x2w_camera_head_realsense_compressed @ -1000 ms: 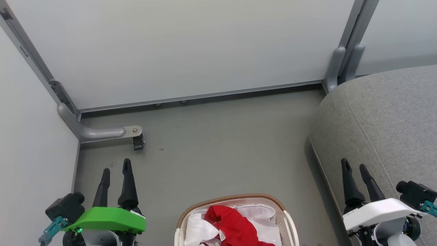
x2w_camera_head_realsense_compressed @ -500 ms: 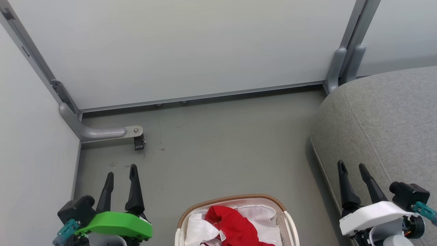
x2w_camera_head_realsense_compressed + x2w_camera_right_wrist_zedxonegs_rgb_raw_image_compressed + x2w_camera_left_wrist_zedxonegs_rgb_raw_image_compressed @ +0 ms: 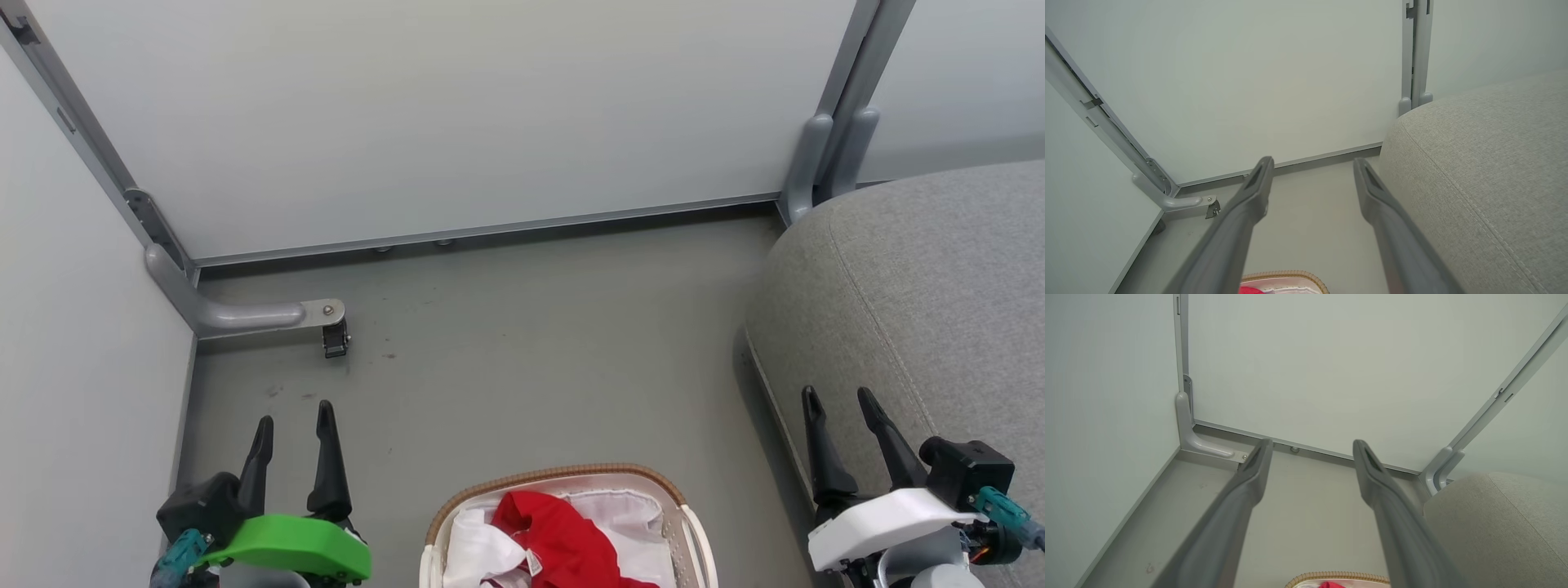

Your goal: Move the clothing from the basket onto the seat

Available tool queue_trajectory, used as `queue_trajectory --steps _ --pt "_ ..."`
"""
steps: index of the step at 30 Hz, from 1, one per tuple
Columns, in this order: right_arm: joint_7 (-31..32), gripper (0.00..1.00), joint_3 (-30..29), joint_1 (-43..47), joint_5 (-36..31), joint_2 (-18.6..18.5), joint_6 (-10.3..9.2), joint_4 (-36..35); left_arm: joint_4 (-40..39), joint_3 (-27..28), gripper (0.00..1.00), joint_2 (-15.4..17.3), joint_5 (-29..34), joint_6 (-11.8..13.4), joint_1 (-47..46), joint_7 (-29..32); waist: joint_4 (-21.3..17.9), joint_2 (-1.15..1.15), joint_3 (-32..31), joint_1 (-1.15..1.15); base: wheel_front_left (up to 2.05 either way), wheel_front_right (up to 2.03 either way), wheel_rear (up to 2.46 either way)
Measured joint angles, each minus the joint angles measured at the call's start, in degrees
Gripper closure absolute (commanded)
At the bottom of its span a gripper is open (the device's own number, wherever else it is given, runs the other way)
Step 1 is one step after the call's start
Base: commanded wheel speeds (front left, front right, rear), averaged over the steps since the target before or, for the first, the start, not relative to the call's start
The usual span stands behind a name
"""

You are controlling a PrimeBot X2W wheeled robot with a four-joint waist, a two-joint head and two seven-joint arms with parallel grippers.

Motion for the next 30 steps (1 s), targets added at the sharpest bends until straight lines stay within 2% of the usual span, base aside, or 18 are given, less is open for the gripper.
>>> queue_trajectory --steps 30 --pt "-3.0 0.00 0.7 0.3 -11.7 -0.2 0.01 -0.8 2.2 -2.5 0.00 0.1 9.5 1.2 0.1 -3.1 0.3 0.00 0.2 0.00 0.00 0.00 0.00"
